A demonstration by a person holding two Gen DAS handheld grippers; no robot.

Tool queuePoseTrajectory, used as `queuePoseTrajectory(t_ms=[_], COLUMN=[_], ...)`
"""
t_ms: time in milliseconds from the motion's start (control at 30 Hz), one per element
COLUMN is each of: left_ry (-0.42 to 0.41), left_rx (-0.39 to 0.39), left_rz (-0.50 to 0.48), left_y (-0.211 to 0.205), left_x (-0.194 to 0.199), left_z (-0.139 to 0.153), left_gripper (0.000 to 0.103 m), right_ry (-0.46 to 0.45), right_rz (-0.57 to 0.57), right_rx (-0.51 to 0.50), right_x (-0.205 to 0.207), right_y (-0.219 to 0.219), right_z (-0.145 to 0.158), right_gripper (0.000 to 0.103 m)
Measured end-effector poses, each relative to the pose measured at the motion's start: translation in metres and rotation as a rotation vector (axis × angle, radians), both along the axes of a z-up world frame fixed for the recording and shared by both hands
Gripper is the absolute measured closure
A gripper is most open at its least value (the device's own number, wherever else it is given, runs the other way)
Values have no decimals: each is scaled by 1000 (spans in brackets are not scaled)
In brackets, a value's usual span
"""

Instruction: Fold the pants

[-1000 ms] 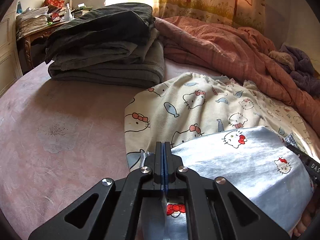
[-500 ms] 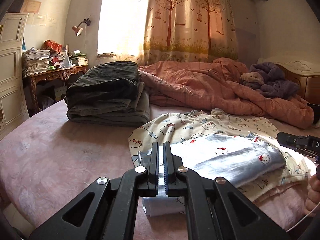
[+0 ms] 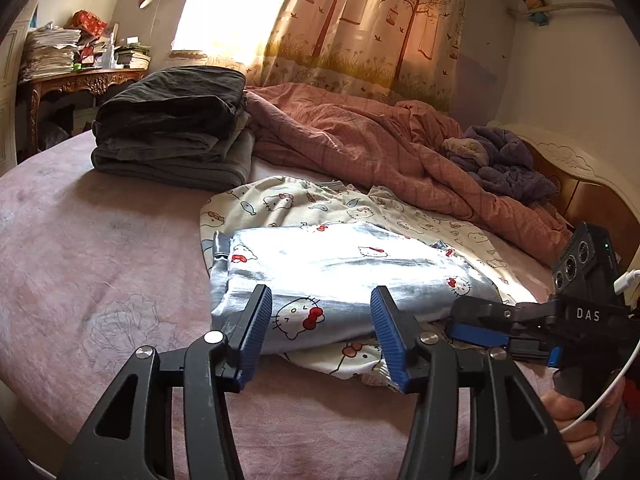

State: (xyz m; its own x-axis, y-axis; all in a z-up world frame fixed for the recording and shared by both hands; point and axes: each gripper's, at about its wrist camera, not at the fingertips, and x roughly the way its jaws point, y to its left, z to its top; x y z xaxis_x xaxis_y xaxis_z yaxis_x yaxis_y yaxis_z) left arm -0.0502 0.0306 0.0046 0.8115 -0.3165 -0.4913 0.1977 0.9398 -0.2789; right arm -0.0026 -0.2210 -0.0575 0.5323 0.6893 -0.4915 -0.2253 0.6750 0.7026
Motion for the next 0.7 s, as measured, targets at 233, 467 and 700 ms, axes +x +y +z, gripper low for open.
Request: queuePoseTrajectory(t_ms=[233,467,700], left_ry=[29,164,301], left_rx=[-19,-193,-421], left_rz=[-2,-198,-195], left_y=[-4,-16,-9], left_x=[1,7,39], left_z=[-8,-15,-36], left_gripper=[53,43,43], right_ry=[60,132,122], right_rz=[-40,-73,-143], right_rx=[3,55,123], right_x=[28,37,39], right_y=[5,-4,-26], right_z=[-9,-15,-15], right_gripper=[47,46,46])
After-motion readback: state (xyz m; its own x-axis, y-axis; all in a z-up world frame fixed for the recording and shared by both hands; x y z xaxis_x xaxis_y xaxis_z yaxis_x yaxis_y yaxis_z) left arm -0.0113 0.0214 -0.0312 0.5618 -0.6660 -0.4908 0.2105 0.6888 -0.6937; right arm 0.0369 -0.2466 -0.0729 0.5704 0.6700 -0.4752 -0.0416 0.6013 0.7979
